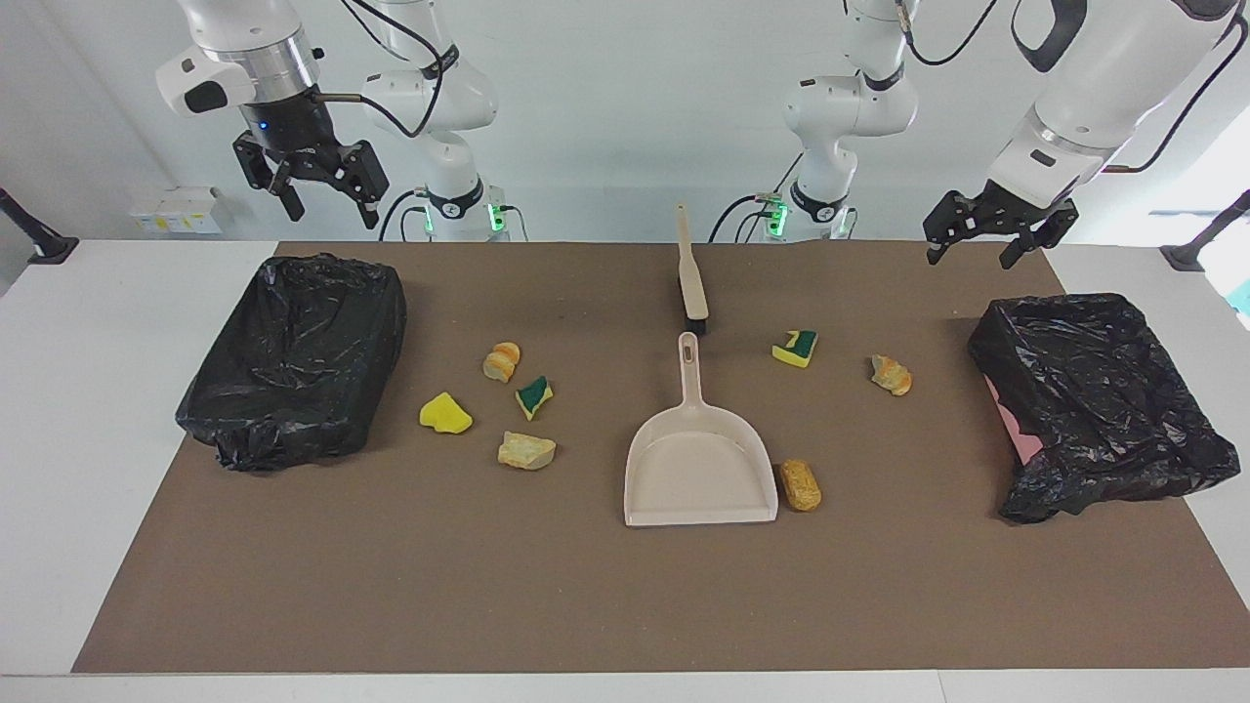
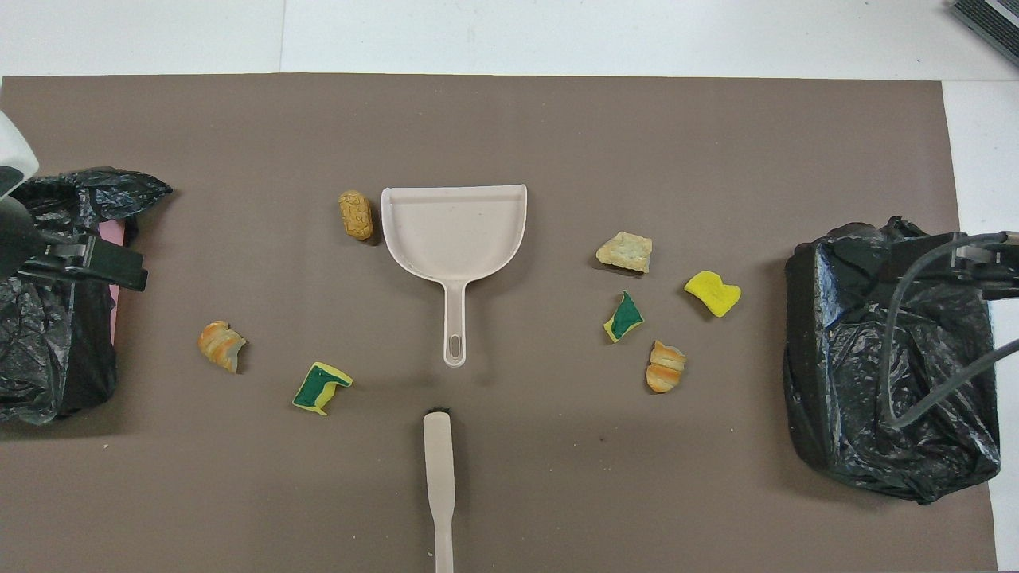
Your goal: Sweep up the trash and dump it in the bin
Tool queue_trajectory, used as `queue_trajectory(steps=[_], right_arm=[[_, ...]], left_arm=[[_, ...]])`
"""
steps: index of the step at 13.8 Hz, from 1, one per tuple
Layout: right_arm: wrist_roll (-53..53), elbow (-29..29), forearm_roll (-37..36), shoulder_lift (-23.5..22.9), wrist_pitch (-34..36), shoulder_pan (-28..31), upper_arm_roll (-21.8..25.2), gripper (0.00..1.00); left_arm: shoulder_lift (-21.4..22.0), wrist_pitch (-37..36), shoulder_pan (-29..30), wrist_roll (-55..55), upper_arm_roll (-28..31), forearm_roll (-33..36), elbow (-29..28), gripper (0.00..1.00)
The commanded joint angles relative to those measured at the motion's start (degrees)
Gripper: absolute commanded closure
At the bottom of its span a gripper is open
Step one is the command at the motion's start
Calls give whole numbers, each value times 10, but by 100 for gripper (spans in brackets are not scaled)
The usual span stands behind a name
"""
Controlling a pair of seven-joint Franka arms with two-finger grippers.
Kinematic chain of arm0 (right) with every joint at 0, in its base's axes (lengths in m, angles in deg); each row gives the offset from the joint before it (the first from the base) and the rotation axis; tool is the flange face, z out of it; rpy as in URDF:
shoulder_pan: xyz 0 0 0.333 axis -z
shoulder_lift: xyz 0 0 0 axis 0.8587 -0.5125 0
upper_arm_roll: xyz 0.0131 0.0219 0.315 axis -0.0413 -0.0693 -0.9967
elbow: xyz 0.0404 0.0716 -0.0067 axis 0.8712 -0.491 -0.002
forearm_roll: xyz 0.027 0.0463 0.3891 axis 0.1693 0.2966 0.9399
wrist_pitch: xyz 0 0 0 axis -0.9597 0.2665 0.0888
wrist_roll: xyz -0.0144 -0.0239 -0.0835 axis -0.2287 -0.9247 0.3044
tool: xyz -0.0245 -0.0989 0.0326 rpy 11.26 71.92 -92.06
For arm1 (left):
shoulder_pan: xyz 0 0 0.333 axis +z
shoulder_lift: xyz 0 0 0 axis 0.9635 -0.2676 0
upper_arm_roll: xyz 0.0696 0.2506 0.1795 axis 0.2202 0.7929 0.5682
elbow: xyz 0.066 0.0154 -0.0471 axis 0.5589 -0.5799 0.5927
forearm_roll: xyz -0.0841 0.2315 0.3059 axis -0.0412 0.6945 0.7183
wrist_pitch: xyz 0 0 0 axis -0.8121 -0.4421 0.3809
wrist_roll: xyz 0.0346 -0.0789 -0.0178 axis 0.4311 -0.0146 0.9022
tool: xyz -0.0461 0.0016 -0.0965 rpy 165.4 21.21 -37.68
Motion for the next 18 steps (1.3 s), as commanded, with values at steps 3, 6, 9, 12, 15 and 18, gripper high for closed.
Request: queue_trajectory(steps=[3, 6, 9, 12, 15, 18], right_arm=[[9, 12, 3, -5, 9, 5, -3, 0], [9, 12, 3, -5, 9, 5, -3, 0], [9, 12, 3, -5, 9, 5, -3, 0], [9, 12, 3, -5, 9, 5, -3, 0], [9, 12, 3, -5, 9, 5, -3, 0], [9, 12, 3, -5, 9, 5, -3, 0]], left_arm=[[-3, -5, -1, -19, 3, 4, 13, 0], [-3, -1, 0, -20, 4, 3, 10, 0], [-2, -1, -1, -21, 4, 3, 8, 0], [-1, -2, -1, -26, 4, 2, 8, 0], [-1, -4, -1, -30, 4, 0, 6, 0], [1, -3, -2, -87, 4, -5, -12, 0]])
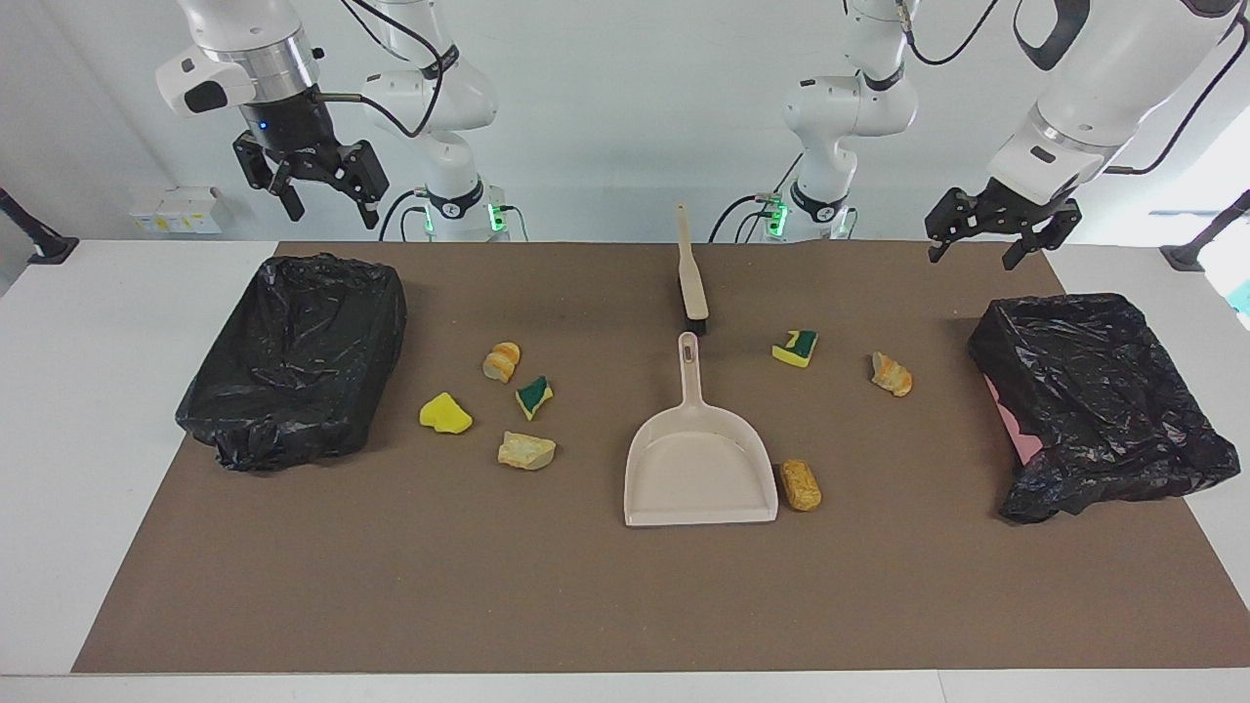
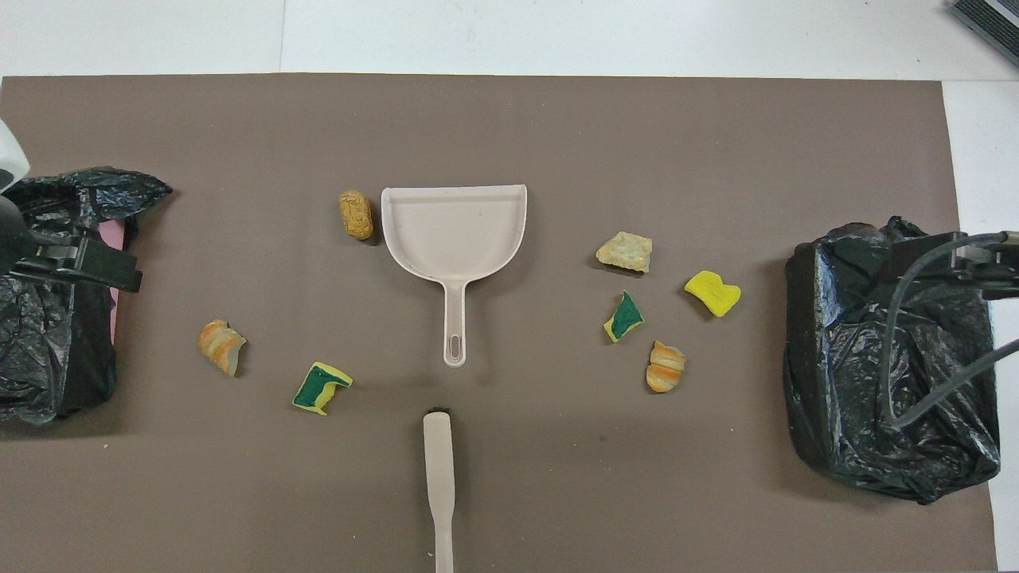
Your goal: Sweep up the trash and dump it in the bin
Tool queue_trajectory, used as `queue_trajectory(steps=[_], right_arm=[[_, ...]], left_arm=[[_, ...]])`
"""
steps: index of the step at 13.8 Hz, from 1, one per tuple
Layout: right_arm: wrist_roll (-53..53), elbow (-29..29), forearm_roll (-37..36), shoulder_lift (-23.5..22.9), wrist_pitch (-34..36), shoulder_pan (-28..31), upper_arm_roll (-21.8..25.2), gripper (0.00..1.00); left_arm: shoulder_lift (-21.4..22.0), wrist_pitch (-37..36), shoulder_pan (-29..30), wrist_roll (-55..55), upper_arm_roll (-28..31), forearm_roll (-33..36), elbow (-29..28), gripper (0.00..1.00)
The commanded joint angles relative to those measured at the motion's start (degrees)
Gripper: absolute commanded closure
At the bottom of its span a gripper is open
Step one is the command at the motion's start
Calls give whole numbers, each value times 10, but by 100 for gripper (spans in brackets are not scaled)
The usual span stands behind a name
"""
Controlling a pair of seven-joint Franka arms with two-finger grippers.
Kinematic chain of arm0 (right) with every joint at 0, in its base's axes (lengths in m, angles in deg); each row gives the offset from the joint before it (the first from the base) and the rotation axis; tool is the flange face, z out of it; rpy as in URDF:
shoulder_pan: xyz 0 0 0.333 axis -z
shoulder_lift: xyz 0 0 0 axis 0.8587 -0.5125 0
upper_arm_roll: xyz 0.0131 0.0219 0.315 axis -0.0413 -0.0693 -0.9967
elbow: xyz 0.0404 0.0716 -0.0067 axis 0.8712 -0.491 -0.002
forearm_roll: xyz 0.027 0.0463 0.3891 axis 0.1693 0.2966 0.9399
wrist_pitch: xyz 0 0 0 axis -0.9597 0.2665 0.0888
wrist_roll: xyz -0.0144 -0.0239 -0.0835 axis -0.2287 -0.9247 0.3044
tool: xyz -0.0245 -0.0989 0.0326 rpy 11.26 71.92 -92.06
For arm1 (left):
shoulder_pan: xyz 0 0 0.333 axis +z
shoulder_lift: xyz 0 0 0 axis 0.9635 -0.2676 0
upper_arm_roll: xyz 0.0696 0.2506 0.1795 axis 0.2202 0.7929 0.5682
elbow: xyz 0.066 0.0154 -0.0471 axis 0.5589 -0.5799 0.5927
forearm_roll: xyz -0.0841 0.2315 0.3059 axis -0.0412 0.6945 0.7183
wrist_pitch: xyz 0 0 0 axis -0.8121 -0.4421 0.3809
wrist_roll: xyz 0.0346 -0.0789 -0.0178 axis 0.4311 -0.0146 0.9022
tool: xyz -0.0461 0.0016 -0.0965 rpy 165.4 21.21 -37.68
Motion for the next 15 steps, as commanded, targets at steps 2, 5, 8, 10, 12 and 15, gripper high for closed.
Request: queue_trajectory(steps=[2, 5, 8, 10, 12, 15], right_arm=[[9, 12, 3, -5, 9, 5, -3, 0], [9, 12, 3, -5, 9, 5, -3, 0], [9, 12, 3, -5, 9, 5, -3, 0], [9, 12, 3, -5, 9, 5, -3, 0], [9, 12, 3, -5, 9, 5, -3, 0], [9, 12, 3, -5, 9, 5, -3, 0]], left_arm=[[7, 2, -11, -25, 2, -6, -27, 0], [27, 23, -26, -25, -3, -8, -80, 0], [41, 55, -70, -17, -3, -10, -132, 0], [51, 70, -88, -15, -3, -11, -158, 0], [56, 78, -112, -6, -3, -11, -178, 0], [84, 114, -136, 25, -3, -15, -228, 0]])
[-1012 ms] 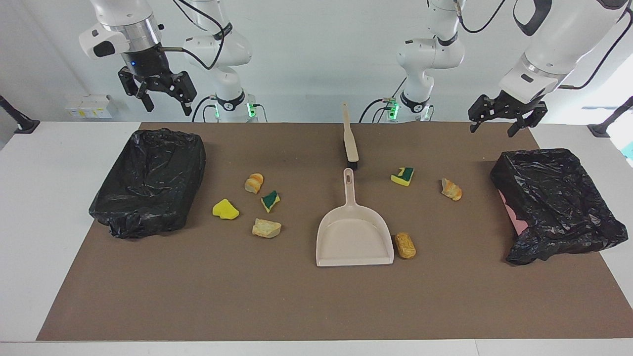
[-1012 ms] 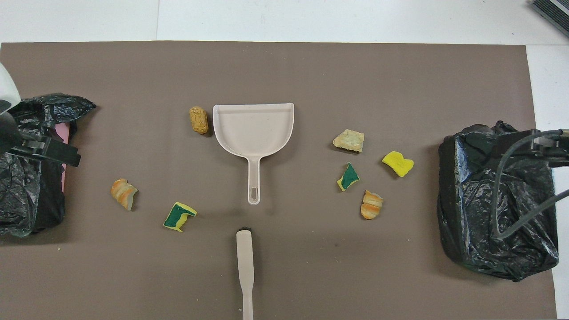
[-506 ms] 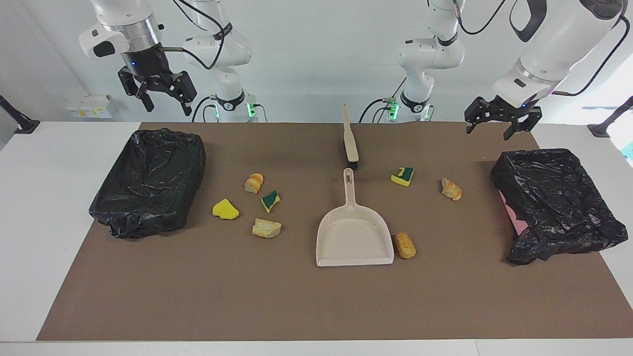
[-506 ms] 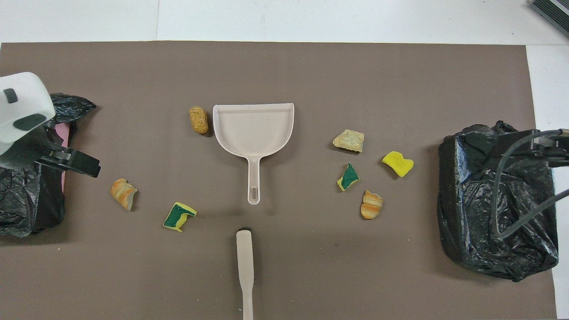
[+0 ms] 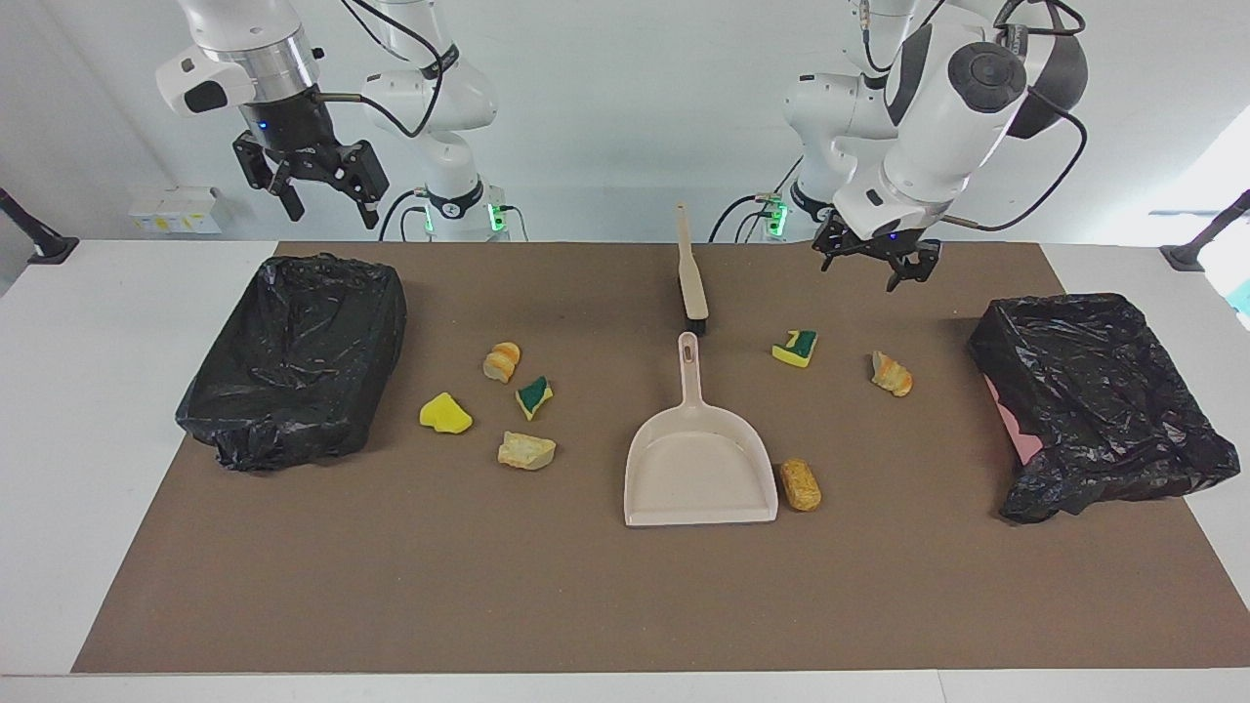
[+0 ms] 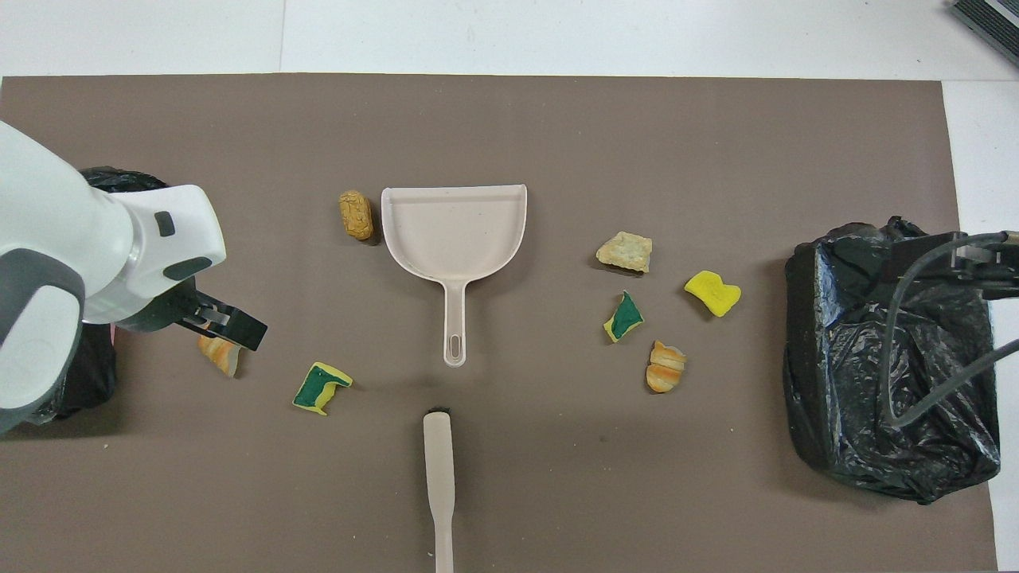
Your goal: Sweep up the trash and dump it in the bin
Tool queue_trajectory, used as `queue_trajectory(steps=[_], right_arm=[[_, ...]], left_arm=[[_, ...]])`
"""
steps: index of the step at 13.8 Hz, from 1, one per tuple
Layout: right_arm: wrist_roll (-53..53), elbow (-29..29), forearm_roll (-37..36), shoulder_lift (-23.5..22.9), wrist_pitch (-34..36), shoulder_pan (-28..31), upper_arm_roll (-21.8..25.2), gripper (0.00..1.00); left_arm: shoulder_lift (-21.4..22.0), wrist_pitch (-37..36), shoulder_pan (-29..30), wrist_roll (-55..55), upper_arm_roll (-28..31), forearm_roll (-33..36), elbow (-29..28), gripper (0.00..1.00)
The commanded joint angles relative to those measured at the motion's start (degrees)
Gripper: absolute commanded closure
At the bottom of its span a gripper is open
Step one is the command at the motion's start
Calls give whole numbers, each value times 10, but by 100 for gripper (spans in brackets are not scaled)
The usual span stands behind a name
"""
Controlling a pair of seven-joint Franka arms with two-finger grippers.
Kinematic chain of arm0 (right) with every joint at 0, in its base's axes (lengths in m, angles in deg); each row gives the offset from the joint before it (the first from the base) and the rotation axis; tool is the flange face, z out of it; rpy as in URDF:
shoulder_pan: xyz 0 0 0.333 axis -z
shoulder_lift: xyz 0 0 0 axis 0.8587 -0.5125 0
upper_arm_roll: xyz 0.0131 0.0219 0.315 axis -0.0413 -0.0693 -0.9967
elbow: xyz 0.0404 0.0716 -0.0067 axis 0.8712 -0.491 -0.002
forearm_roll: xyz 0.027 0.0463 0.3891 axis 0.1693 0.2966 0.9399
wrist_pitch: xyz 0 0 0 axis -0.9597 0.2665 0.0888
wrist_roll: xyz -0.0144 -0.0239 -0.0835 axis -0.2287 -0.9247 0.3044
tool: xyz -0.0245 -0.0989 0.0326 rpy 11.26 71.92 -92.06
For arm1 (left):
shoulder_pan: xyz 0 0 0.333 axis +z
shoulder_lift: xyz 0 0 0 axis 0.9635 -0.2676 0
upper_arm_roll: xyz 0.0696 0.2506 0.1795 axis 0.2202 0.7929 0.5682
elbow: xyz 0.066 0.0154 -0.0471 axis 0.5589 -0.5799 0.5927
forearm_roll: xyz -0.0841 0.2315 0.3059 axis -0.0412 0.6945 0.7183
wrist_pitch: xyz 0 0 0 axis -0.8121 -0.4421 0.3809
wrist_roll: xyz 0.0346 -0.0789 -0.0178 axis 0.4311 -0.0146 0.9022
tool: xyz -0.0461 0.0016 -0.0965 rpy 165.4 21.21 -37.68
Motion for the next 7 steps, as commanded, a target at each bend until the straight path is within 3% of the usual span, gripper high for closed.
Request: queue_trajectory(steps=[1, 7], right_arm=[[9, 11, 3, -5, 9, 5, -3, 0], [9, 12, 3, -5, 9, 5, -3, 0]], left_arm=[[55, 45, -31, 35, 9, -17, -77, 0], [85, 96, -140, 174, 9, -24, -171, 0]])
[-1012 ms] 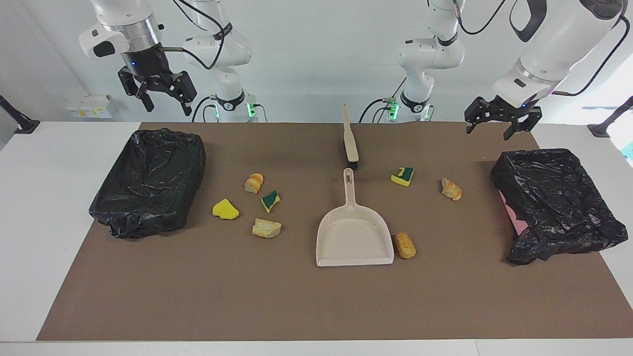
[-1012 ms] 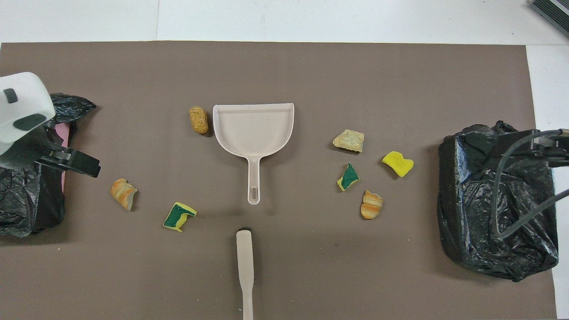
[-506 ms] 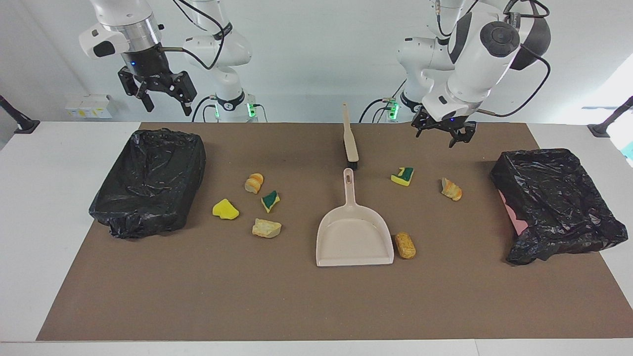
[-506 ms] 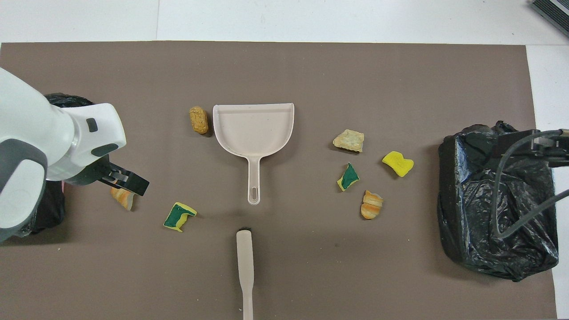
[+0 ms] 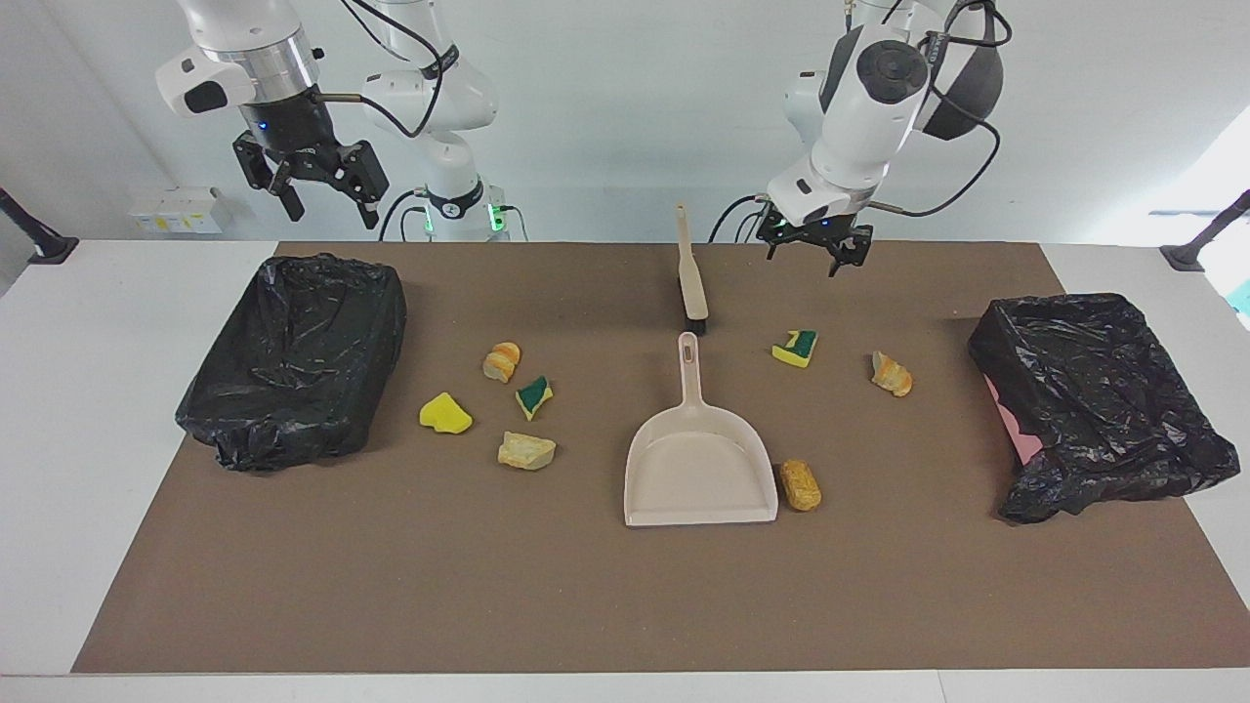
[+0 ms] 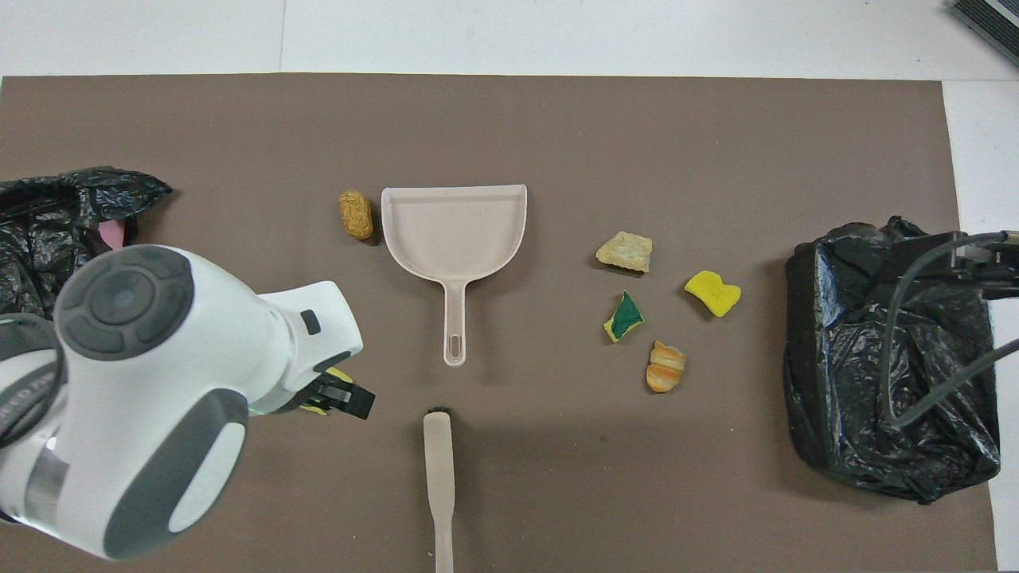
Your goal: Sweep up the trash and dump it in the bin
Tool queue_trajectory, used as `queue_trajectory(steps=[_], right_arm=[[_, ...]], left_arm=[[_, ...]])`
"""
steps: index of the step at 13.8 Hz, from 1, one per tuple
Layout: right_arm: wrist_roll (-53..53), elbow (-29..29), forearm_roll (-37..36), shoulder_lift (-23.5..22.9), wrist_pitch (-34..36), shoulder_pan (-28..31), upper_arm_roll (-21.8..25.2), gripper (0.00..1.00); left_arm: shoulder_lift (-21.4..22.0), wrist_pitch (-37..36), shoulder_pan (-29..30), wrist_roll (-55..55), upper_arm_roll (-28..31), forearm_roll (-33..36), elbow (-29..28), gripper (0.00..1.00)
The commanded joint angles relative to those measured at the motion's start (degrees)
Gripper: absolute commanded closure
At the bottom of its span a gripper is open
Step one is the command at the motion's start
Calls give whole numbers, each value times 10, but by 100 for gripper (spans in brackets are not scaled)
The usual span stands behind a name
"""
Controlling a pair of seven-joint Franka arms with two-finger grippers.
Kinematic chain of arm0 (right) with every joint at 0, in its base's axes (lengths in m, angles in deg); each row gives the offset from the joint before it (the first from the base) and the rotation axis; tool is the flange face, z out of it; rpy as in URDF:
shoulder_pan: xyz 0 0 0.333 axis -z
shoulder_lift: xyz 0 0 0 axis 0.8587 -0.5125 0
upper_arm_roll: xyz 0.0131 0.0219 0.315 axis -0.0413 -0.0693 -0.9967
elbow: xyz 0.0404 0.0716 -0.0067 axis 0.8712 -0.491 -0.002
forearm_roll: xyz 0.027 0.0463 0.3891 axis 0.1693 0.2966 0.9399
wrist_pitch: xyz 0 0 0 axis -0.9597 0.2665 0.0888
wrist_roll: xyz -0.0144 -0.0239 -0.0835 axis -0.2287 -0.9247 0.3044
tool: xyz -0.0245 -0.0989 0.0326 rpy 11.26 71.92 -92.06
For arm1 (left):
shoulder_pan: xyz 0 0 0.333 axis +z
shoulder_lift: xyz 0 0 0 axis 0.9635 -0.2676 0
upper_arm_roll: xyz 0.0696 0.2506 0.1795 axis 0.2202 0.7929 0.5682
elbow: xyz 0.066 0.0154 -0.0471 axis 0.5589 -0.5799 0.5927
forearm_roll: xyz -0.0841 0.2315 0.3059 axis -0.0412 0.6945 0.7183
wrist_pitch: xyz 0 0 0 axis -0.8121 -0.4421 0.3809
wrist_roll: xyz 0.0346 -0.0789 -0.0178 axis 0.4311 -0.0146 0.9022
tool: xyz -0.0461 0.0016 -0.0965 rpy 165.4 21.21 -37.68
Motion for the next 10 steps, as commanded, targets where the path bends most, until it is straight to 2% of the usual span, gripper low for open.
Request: queue_trajectory(steps=[1, 3, 6, 9, 10], right_arm=[[9, 12, 3, -5, 9, 5, -3, 0], [9, 8, 3, 0, 19, 5, -3, 0], [8, 3, 4, 4, 34, 10, -3, 0], [18, -47, 4, 24, 18, 2, -10, 0], [20, -66, 4, 27, -5, 1, -13, 0]], left_arm=[[43, 57, -57, 60, 10, -7, -87, 0], [66, 102, -89, 114, 10, -8, -146, 0], [77, 130, -141, 159, 10, -27, -194, 0], [75, 217, -202, 239, 9, -34, -259, 0], [73, 222, -218, 241, 9, -35, -267, 0]])
